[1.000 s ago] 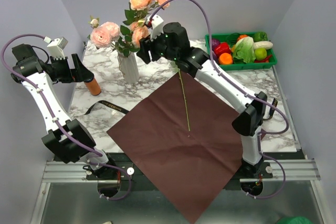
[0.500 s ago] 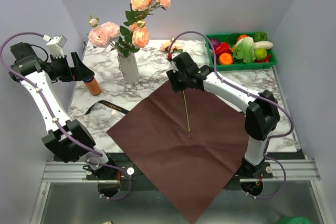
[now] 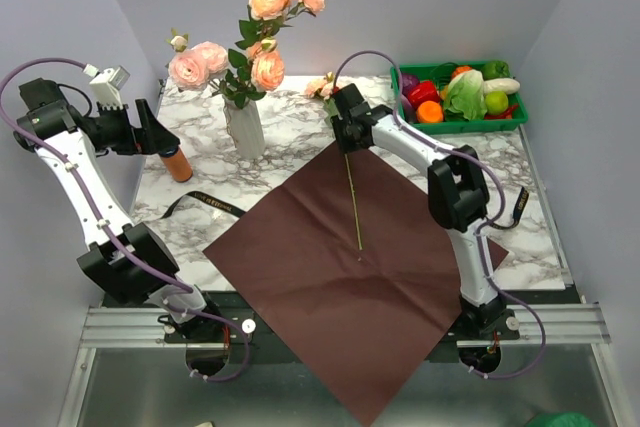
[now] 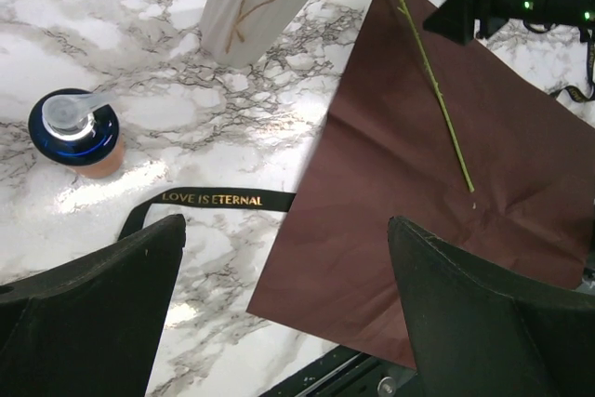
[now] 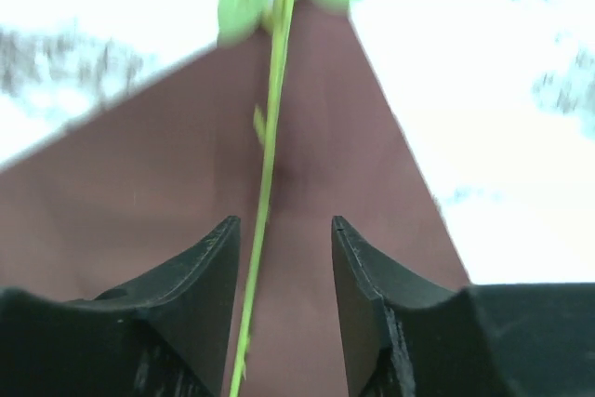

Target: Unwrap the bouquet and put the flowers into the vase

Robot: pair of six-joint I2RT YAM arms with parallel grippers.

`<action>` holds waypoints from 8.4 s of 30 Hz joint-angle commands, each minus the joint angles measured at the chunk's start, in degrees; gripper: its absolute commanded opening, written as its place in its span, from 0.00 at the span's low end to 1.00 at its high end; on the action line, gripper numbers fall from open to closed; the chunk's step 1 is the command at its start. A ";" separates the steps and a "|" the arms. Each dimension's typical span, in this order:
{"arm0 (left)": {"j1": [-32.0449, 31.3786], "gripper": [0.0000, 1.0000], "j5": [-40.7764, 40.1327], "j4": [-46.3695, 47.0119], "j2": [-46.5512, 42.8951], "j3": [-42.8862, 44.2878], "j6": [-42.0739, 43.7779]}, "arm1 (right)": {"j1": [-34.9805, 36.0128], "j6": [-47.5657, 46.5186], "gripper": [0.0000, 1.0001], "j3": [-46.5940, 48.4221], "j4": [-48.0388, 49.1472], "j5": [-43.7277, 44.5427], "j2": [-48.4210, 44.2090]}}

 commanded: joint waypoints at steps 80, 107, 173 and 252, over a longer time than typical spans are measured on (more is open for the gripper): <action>-0.53 0.99 2.24 -7.57 -2.93 1.18 2.88 | 20.69 -23.82 0.01 4.73 85.11 -32.51 -20.59; 0.26 0.99 0.75 -10.39 1.29 4.88 8.94 | 20.69 -28.56 0.01 19.69 83.09 -24.34 -0.62; 1.85 0.99 1.80 -10.39 0.94 2.51 8.33 | 15.86 -3.69 0.47 38.49 16.73 -16.07 0.79; -19.62 0.99 -15.96 30.23 -25.15 -9.61 -22.96 | 11.55 6.76 0.65 -15.29 -4.09 -1.76 -52.47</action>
